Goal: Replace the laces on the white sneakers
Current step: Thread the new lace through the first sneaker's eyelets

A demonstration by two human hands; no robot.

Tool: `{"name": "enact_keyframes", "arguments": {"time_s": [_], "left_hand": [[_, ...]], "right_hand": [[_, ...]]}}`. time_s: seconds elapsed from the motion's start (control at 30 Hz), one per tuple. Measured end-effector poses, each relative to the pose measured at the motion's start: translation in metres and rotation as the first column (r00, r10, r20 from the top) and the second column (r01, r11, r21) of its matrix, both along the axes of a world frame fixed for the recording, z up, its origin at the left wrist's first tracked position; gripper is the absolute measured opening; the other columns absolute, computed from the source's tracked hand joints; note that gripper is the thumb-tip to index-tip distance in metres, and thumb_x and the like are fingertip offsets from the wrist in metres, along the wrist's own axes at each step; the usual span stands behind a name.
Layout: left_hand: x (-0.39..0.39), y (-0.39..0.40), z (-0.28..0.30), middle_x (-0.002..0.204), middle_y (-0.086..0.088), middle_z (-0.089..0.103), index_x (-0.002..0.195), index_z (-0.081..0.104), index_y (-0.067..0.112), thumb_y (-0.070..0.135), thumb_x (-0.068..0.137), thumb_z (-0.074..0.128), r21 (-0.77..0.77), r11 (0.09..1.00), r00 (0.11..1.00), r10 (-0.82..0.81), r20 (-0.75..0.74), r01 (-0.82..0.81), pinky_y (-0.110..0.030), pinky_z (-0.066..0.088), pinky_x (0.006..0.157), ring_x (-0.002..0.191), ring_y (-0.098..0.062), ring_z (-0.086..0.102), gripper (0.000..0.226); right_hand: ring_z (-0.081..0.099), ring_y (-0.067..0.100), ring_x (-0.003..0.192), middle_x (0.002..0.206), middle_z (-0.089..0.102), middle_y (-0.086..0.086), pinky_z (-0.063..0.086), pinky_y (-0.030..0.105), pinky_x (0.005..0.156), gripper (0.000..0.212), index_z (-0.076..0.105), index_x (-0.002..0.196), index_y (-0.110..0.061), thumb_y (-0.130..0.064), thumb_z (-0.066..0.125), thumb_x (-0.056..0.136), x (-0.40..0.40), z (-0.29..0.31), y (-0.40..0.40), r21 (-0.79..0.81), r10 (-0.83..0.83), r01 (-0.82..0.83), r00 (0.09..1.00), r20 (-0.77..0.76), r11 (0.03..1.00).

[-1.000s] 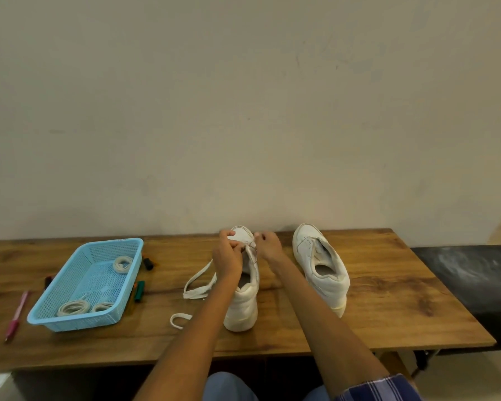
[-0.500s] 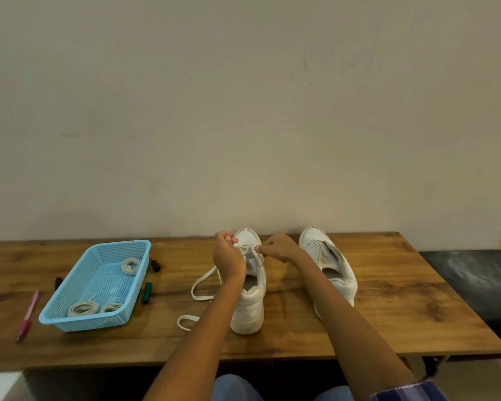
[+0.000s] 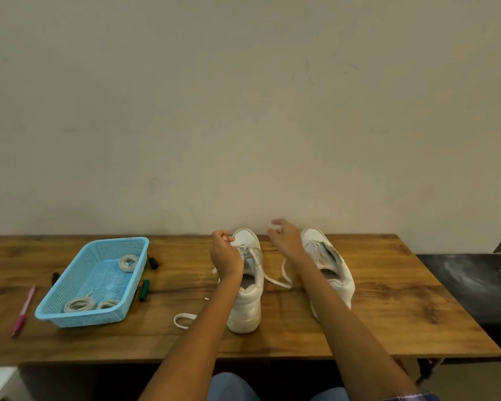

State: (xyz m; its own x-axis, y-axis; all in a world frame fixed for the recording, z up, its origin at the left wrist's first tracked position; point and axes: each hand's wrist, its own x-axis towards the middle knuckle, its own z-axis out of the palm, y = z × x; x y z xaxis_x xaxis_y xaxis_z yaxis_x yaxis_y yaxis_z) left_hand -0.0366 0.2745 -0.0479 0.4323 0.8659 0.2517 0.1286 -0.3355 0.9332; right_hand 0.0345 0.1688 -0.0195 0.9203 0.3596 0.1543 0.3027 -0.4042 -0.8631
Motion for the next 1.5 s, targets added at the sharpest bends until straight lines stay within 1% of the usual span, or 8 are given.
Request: {"name": "enact_keyframes", "arguments": {"time_s": [0.23,0.3,0.43,0.63,0.8,1.0,1.17,1.5], "left_hand": [[0.0,0.0,-0.001,0.1,-0.014,0.064,0.107,0.055,-0.002,-0.001,0.097,0.034,-0.003,1.0,1.0,-0.01,-0.016,0.01,-0.018,0.031,0.066,0.095,-0.028,0.057,0.024],[0.001,0.002,-0.003,0.1,-0.014,0.065,0.107,0.055,0.0,-0.003,0.096,0.035,-0.014,1.0,1.0,-0.01,-0.03,0.009,-0.022,0.034,0.069,0.095,-0.028,0.058,0.023],[0.003,0.004,-0.004,0.103,-0.013,0.064,0.11,0.056,0.001,-0.001,0.096,0.036,-0.054,0.998,1.0,-0.011,-0.025,0.009,-0.027,0.041,0.073,0.097,-0.027,0.058,0.024],[0.005,0.004,-0.007,0.104,-0.012,0.064,0.112,0.055,0.001,0.0,0.096,0.036,-0.079,0.997,0.998,-0.03,-0.051,0.026,-0.025,0.038,0.071,0.098,-0.026,0.057,0.024],[0.004,0.006,-0.006,0.104,-0.012,0.063,0.11,0.055,0.001,-0.01,0.089,0.037,-0.155,0.987,0.996,-0.054,-0.074,0.042,-0.029,0.043,0.076,0.099,-0.028,0.058,0.03],[0.007,0.008,-0.012,0.092,-0.004,0.058,0.104,0.057,0.005,-0.011,0.086,0.038,-0.21,0.977,0.996,-0.045,-0.081,0.028,-0.028,0.043,0.073,0.096,-0.027,0.059,0.031],[0.005,0.007,-0.009,0.101,-0.011,0.063,0.104,0.058,0.003,-0.01,0.087,0.038,-0.24,0.971,0.994,-0.04,-0.097,0.016,-0.026,0.04,0.071,0.094,-0.024,0.057,0.029],[-0.01,0.028,-0.007,0.107,-0.008,0.065,0.094,0.063,0.013,0.029,0.093,0.056,-0.148,0.961,0.776,-0.277,-0.567,0.235,-0.037,0.044,0.086,0.103,-0.028,0.057,0.017]], "right_hand": [[0.043,0.013,0.061,0.064,0.047,-0.002,0.034,0.026,0.061,0.035,0.045,0.064,-0.015,-0.028,0.052,0.095,-0.012,-0.016,0.023,-0.381,0.116,-0.08,0.991,0.072,0.921],[0.049,0.018,0.072,0.069,0.049,-0.002,0.035,0.028,0.067,0.028,0.049,0.073,-0.012,-0.024,0.046,0.098,-0.008,-0.001,0.018,-0.046,-0.14,0.14,0.99,0.001,0.989],[0.05,0.023,0.083,0.084,0.054,0.006,0.036,0.029,0.072,0.027,0.054,0.09,-0.005,-0.027,0.041,0.1,0.01,0.031,-0.006,0.542,-0.499,0.681,0.731,-0.465,0.492],[0.051,0.028,0.116,0.127,0.052,0.011,0.041,0.037,0.094,0.051,0.036,0.135,-0.005,-0.035,0.049,0.096,0.001,0.002,-0.004,-0.018,-0.214,0.214,0.965,-0.15,0.977],[0.055,0.024,0.107,0.122,0.06,0.011,0.039,0.028,0.084,0.033,0.054,0.121,-0.006,-0.028,0.049,0.097,-0.012,-0.029,0.021,-0.357,0.12,-0.124,0.992,-0.034,0.926],[0.056,0.019,0.086,0.093,0.065,0.008,0.04,0.029,0.072,0.02,0.064,0.09,-0.007,-0.023,0.052,0.095,-0.013,-0.031,0.017,0.059,-0.255,0.267,0.954,-0.16,0.962],[0.055,0.023,0.089,0.094,0.059,0.008,0.045,0.036,0.077,0.026,0.057,0.096,-0.01,-0.032,0.044,0.097,-0.022,-0.041,0.027,-0.172,-0.109,0.071,0.969,-0.222,0.983],[0.057,0.023,0.105,0.117,0.062,0.009,0.042,0.028,0.085,0.025,0.058,0.113,-0.008,-0.022,0.045,0.098,-0.02,-0.028,0.02,-0.352,0.091,-0.09,0.996,-0.013,0.932]]}}
